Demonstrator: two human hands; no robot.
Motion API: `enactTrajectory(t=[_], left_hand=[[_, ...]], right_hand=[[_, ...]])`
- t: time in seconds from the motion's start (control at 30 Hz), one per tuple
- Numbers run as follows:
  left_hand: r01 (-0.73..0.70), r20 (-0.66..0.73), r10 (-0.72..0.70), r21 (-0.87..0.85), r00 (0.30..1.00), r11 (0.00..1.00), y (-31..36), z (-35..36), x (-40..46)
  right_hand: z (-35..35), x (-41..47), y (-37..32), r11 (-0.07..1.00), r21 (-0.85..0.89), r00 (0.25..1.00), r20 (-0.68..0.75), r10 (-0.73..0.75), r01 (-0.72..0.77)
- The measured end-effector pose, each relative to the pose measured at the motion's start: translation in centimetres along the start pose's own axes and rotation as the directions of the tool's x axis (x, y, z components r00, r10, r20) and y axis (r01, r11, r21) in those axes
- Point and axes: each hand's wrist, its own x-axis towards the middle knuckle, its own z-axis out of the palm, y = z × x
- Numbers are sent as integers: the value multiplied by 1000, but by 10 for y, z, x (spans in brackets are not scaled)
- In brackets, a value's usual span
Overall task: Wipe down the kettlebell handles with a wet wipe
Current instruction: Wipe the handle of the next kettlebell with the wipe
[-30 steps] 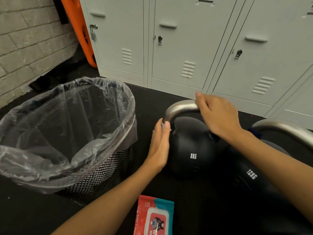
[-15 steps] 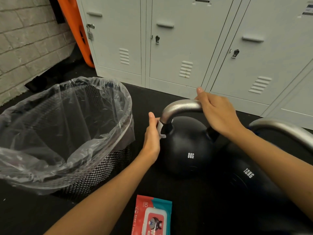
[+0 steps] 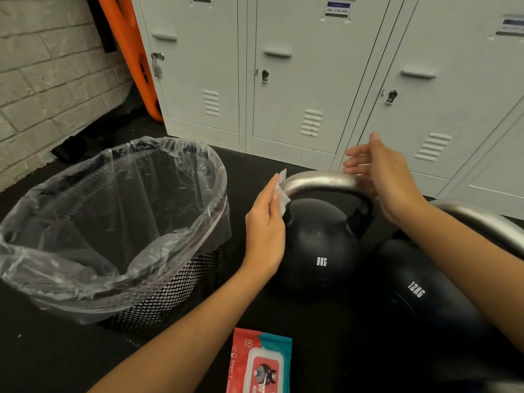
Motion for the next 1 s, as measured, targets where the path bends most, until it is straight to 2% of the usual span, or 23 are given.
enactTrajectory(t=[0.07, 0.13, 0.2, 0.33, 0.47, 0.53, 0.6, 0.67, 0.77, 0.87, 1.0], left_hand=[[-48, -66, 46, -29, 997, 998, 16, 1, 4], [-72, -124, 63, -71, 990, 995, 35, 3, 10], [-92, -104, 82, -95, 991, 991, 56, 8, 17], [-144, 91, 149, -60, 985, 988, 82, 26, 26], [-190, 300, 155, 92, 941, 977, 76, 42, 30], [-180, 370, 106, 171, 923, 969, 69, 45, 32], [-186, 421, 70, 242, 904, 952, 66, 43, 33], [-205, 451, 43, 317, 891, 926, 67, 37, 32], [-243, 415, 55, 416, 908, 876, 61, 23, 28], [-246, 359, 83, 436, 930, 866, 40, 11, 23], [-86, 261, -23, 401, 965, 912, 17, 2, 14]], right_hand=[[-7, 3, -3, 993, 117, 998, -56, 29, -22], [-14, 3, -6, 991, 134, 997, -76, 14, -3], [-18, 1, -12, 988, 156, 999, -35, -13, 18], [-17, -15, -31, 988, 152, 989, 140, -47, 26], [-15, -26, -48, 974, 210, 943, 332, 13, -87], [-13, -27, -50, 970, 210, 925, 379, 32, -119], [-13, -25, -47, 977, 185, 933, 358, 35, -108], [-14, -23, -42, 994, 89, 955, 296, 28, -57], [-20, -16, -31, 980, -186, 984, 176, -40, 73], [-25, -12, -19, 899, -404, 984, 126, -126, 167], [-24, -17, -5, 731, -608, 949, 150, -278, 310]])
